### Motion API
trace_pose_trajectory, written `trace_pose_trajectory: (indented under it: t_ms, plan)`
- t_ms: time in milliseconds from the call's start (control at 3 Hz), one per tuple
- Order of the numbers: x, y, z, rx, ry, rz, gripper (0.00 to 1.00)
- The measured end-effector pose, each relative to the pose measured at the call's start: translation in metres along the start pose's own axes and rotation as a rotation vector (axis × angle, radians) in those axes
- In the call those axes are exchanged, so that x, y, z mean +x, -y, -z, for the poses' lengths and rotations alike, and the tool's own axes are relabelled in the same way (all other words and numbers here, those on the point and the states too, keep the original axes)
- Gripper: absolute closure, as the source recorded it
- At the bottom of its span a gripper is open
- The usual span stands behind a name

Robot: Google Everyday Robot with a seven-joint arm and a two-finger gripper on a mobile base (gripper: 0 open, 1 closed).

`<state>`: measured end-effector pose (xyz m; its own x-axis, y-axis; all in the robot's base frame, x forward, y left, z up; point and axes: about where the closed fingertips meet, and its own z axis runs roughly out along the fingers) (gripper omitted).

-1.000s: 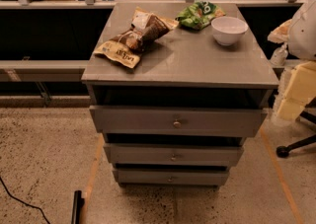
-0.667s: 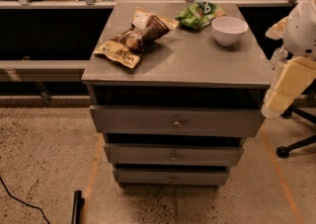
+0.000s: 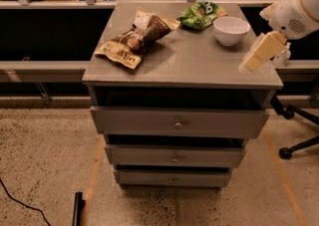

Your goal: Pick green rice chip bag

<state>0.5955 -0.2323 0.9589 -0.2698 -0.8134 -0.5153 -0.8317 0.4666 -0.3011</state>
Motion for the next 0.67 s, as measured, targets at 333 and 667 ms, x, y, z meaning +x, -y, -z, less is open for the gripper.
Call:
trace_pose_trajectory:
  t_ms: [333,667]
  plan:
    - [-0.007,0.067,-0.037,0.074,0.151,-0.076,0.00]
    - [-0.039,0.107,-0.072,0.119,0.268,-0.139,0.00]
